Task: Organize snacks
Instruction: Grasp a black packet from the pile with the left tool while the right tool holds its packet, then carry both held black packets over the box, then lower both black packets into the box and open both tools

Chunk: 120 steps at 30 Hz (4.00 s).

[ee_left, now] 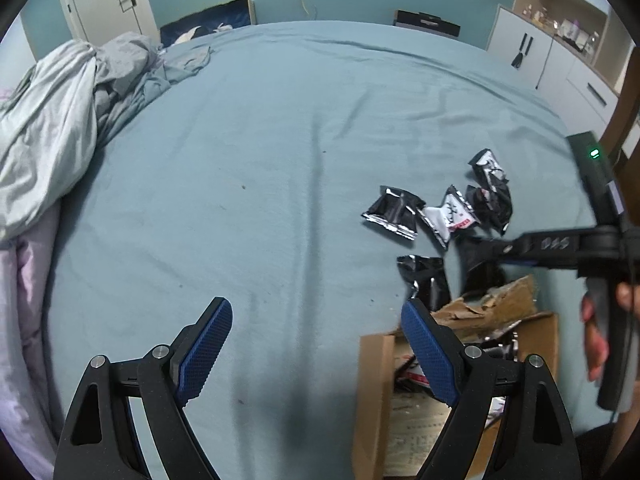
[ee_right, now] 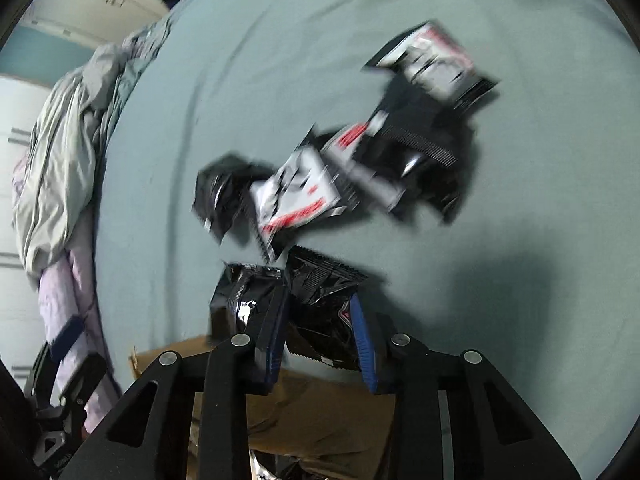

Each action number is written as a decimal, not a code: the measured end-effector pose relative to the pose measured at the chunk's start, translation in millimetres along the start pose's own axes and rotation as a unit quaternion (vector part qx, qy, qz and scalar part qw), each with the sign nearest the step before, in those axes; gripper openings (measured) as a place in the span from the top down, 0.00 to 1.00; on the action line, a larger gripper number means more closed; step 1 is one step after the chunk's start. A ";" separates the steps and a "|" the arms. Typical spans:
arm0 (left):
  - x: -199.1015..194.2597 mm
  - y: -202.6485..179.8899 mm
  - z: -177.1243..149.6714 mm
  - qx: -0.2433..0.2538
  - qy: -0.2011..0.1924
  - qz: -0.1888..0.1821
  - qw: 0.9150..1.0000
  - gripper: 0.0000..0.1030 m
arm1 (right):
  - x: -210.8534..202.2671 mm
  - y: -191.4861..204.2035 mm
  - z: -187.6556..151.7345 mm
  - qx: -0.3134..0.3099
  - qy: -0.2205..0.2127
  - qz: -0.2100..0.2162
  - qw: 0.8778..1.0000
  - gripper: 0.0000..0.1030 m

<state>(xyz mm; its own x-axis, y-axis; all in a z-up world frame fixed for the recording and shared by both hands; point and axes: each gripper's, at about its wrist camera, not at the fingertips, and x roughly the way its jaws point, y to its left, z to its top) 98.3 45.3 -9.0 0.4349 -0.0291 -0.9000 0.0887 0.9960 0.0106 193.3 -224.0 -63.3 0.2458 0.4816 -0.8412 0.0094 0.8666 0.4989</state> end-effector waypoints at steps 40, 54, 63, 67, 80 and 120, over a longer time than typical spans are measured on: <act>103.5 -53.7 80.8 0.070 0.095 -0.029 0.993 0.57 | -61.2 -32.4 -38.7 0.060 -0.114 0.044 0.991 0.72; -32.3 -25.9 8.7 0.049 0.009 -0.033 0.998 0.57 | -102.4 -21.9 -88.8 0.023 -0.189 -0.019 0.982 0.72; -64.0 -31.4 -56.3 0.056 -0.026 -0.107 0.992 0.57 | -151.8 -12.8 -153.9 0.024 -0.312 0.041 0.949 0.72; -58.8 -43.9 -67.3 0.081 -0.020 -0.116 0.990 0.57 | -156.6 -6.9 -187.2 0.010 -0.338 0.043 0.940 0.72; -58.6 -49.1 -68.4 0.094 -0.050 -0.086 0.991 0.56 | -142.8 -0.5 -212.0 -0.019 -0.321 0.042 0.946 0.71; -56.2 -27.7 -58.6 0.078 -0.082 0.018 0.993 0.09 | -117.2 12.8 -180.9 -0.044 -0.207 0.027 0.977 0.33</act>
<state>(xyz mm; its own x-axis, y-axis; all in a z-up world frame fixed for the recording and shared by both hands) 18.9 24.3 15.8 0.5798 -0.0194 -0.8145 0.2022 0.9719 0.1208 -10.8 -245.8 3.9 0.6155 0.4480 -0.6484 -0.0938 0.8585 0.5042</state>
